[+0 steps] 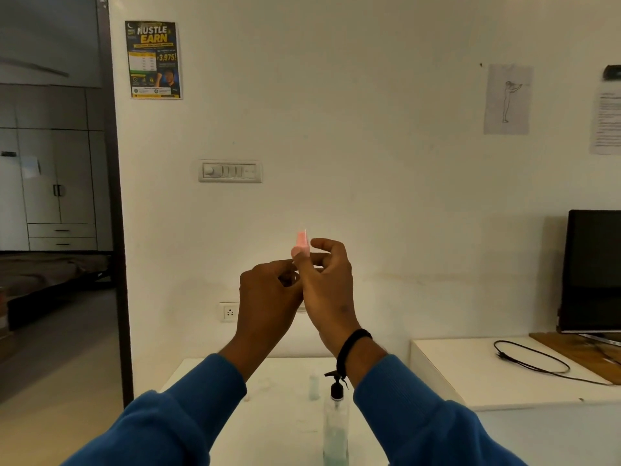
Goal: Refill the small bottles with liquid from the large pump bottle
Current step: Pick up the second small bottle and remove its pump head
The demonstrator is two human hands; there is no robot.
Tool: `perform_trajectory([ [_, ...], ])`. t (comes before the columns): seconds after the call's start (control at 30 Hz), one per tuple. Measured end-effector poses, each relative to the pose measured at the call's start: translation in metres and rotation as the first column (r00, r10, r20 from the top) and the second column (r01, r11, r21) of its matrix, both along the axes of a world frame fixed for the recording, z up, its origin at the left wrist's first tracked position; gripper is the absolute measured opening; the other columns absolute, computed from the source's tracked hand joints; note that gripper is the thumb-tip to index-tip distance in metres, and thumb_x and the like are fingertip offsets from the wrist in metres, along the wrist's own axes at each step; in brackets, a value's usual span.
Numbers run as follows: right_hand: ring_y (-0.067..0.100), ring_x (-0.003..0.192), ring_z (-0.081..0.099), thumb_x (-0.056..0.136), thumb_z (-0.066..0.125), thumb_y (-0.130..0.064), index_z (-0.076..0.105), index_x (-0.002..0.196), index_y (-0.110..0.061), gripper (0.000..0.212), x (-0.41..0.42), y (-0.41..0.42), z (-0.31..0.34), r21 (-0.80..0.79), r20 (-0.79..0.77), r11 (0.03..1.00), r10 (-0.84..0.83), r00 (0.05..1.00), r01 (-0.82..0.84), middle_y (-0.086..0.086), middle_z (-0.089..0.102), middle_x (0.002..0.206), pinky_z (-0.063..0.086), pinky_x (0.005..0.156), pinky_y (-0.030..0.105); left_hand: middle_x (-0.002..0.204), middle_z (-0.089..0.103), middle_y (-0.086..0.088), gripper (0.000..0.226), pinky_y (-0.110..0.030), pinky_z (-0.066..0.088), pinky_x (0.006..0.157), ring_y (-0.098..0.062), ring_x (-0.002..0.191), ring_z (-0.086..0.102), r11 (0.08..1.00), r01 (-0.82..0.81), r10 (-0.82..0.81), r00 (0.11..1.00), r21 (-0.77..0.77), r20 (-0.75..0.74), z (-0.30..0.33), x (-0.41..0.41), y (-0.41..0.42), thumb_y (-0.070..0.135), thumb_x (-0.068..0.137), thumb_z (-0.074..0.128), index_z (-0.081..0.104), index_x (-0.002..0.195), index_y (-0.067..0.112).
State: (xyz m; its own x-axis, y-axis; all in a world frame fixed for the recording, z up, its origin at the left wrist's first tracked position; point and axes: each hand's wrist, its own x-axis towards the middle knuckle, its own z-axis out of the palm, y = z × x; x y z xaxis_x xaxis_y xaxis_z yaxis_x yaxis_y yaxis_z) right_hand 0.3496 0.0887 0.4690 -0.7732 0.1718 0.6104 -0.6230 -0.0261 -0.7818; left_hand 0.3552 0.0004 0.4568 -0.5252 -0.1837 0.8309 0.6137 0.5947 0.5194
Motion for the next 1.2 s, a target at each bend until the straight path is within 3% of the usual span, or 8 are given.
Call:
perform_trajectory([
  [0.1, 0.0, 0.086, 0.062, 0.095, 0.072, -0.025, 0.053, 0.115, -0.021, 0.028, -0.0014, -0.0001, -0.0022, 0.008, -0.023, 0.998, -0.066, 0.998, 0.066, -0.018, 0.06, 0.099, 0.049, 0.066, 0.004, 0.058, 0.062, 0.01, 0.007, -0.002, 0.04, 0.057, 0.0, 0.053, 0.059, 1.0, 0.002, -0.002, 1.0, -0.018, -0.009, 0.0011, 0.0011, 0.0012, 0.008, 0.09, 0.074, 0.08, 0.087, 0.008],
  [0.3, 0.013, 0.096, 0.066, 0.104, 0.058, -0.024, 0.068, 0.113, -0.013, 0.018, -0.0024, -0.0019, 0.001, -0.038, 0.003, 0.999, -0.002, 1.0, 0.002, -0.001, 0.071, 0.103, 0.054, 0.084, 0.023, 0.065, 0.071, -0.003, 0.01, -0.017, 0.05, 0.061, -0.019, 0.06, 0.066, 0.999, -0.03, 0.03, 0.999, -0.017, -0.027, 0.0002, -0.0001, -0.0002, 0.017, 0.088, 0.077, 0.079, 0.084, 0.009],
  [0.37, 0.01, 0.093, 0.066, 0.103, 0.061, -0.029, 0.06, 0.121, -0.018, 0.021, -0.0002, -0.0011, 0.0018, -0.054, 0.004, 0.998, 0.019, 1.0, -0.019, -0.007, 0.067, 0.102, 0.052, 0.076, 0.014, 0.066, 0.071, -0.003, 0.011, -0.021, 0.052, 0.062, -0.02, 0.061, 0.067, 1.0, -0.016, 0.016, 1.0, -0.02, -0.019, -0.0004, 0.0003, -0.0004, 0.019, 0.088, 0.076, 0.079, 0.085, 0.008],
  [0.47, 0.003, 0.086, 0.063, 0.097, 0.069, -0.033, 0.046, 0.12, -0.028, 0.033, 0.0002, -0.0002, -0.0003, -0.039, -0.005, 0.999, -0.01, 1.0, 0.01, -0.015, 0.06, 0.097, 0.048, 0.064, 0.008, 0.06, 0.064, 0.008, 0.008, -0.003, 0.04, 0.057, -0.003, 0.056, 0.062, 0.999, -0.013, 0.012, 1.0, -0.038, -0.027, 0.0007, 0.002, 0.0006, 0.015, 0.089, 0.075, 0.079, 0.086, 0.009],
  [0.67, 0.007, 0.088, 0.064, 0.101, 0.063, -0.027, 0.059, 0.11, -0.017, 0.013, -0.0029, -0.002, -0.0036, -0.02, -0.022, 0.997, -0.081, 0.996, 0.081, -0.011, 0.065, 0.097, 0.048, 0.07, 0.008, 0.067, 0.072, -0.001, 0.007, -0.004, 0.042, 0.059, -0.013, 0.059, 0.065, 0.999, -0.025, 0.024, 1.0, -0.042, -0.015, 0.0001, 0.0024, 0.0013, 0.013, 0.088, 0.076, 0.081, 0.089, 0.008],
  [0.8, 0.014, 0.095, 0.066, 0.105, 0.054, -0.024, 0.068, 0.11, -0.012, 0.019, -0.0037, -0.003, -0.0022, -0.022, 0.008, 0.999, -0.048, 0.999, 0.048, 0.0, 0.07, 0.101, 0.052, 0.079, 0.018, 0.068, 0.073, -0.004, 0.011, -0.013, 0.045, 0.062, -0.019, 0.062, 0.067, 0.999, -0.037, 0.036, 0.999, -0.027, -0.033, -0.0017, 0.002, 0.0005, 0.018, 0.088, 0.078, 0.08, 0.088, 0.007],
  [1.0, 0.001, 0.083, 0.063, 0.093, 0.074, -0.032, 0.05, 0.115, -0.026, 0.033, -0.0002, -0.0039, -0.0037, 0.026, -0.006, 0.995, -0.096, 0.995, 0.096, -0.019, 0.059, 0.095, 0.05, 0.07, 0.009, 0.062, 0.062, 0.011, 0.008, 0.0, 0.04, 0.061, 0.001, 0.051, 0.058, 0.999, -0.017, 0.016, 1.0, -0.04, -0.015, -0.0022, 0.002, -0.0005, 0.009, 0.091, 0.073, 0.08, 0.089, 0.006],
  [1.2, 0.007, 0.088, 0.065, 0.105, 0.057, -0.031, 0.069, 0.111, -0.014, 0.021, 0.0005, -0.0057, -0.0015, 0.038, 0.012, 0.998, -0.046, 0.999, 0.045, -0.004, 0.071, 0.098, 0.051, 0.077, 0.019, 0.068, 0.072, -0.006, 0.011, -0.024, 0.052, 0.062, -0.022, 0.063, 0.067, 0.999, -0.038, 0.038, 0.999, -0.024, -0.002, -0.0054, 0.0, -0.0059, 0.017, 0.088, 0.077, 0.079, 0.085, 0.008],
])
